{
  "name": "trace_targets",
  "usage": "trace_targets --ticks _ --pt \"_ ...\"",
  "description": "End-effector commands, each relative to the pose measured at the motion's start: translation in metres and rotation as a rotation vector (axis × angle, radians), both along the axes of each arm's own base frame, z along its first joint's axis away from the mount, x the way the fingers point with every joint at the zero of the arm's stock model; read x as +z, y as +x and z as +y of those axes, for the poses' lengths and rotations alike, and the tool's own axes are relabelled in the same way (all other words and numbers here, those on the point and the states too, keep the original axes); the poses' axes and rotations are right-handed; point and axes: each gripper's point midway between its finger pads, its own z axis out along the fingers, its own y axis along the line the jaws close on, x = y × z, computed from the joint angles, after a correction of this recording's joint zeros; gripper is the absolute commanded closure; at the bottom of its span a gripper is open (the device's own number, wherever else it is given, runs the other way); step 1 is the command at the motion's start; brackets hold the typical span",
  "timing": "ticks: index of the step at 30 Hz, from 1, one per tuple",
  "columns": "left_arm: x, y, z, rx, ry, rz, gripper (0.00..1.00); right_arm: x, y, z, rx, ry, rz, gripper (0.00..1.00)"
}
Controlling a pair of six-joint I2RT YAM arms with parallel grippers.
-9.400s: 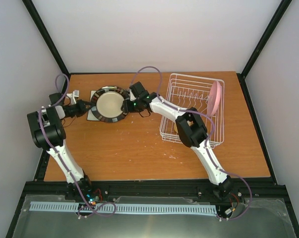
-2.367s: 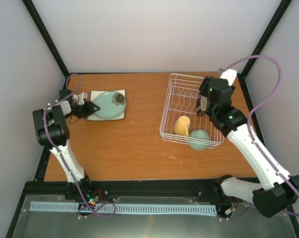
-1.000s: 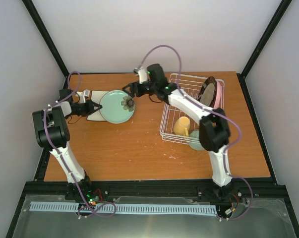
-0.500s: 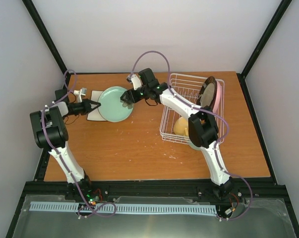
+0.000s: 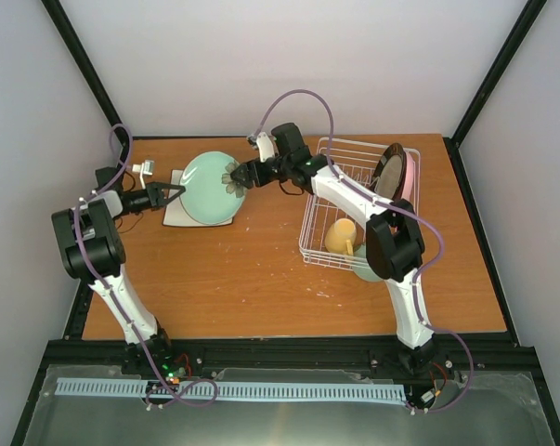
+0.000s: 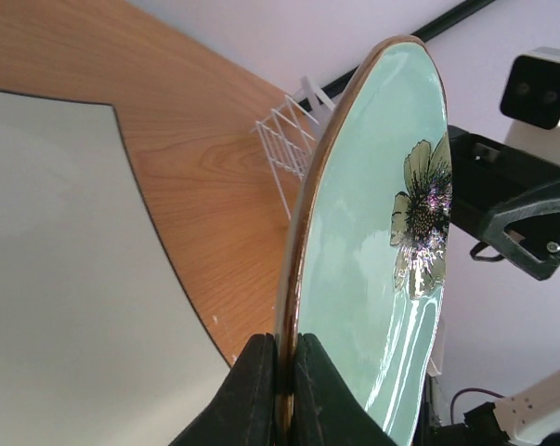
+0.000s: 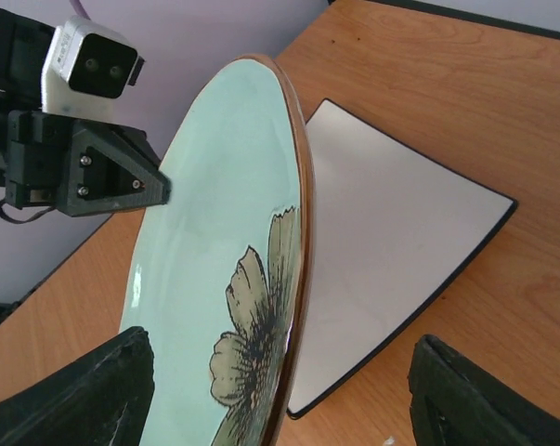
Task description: Load the mixed dishes into the dish rack
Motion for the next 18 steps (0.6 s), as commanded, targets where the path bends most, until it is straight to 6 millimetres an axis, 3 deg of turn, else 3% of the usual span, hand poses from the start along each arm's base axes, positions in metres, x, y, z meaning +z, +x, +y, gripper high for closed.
trace_targets --ticks 1,5,13,16,18 --pt "0.053 -0.01 -0.01 -0.122 -0.133 -0.176 0.99 0.009 -0.008 0.009 0.048 0.064 0.03 0.26" --pt "0.055 -0.011 -0.013 -0.138 -0.151 -0.176 0.99 0.012 -0.016 0.017 0.115 0.106 0.062 0.3" --pt "0.06 -0.007 -0.028 -0.171 -0.143 -0.178 0.99 0.015 -0.044 0.045 0.363 0.242 0.254 0.54" --pt "0.062 -0.006 -0.03 -0.176 -0.138 -0.182 0.99 0.017 -0.053 0.046 0.427 0.271 0.291 0.71" --pt "0.063 -0.004 -0.03 -0.176 -0.133 -0.183 0.99 0.018 -0.059 0.046 0.458 0.28 0.301 0.92"
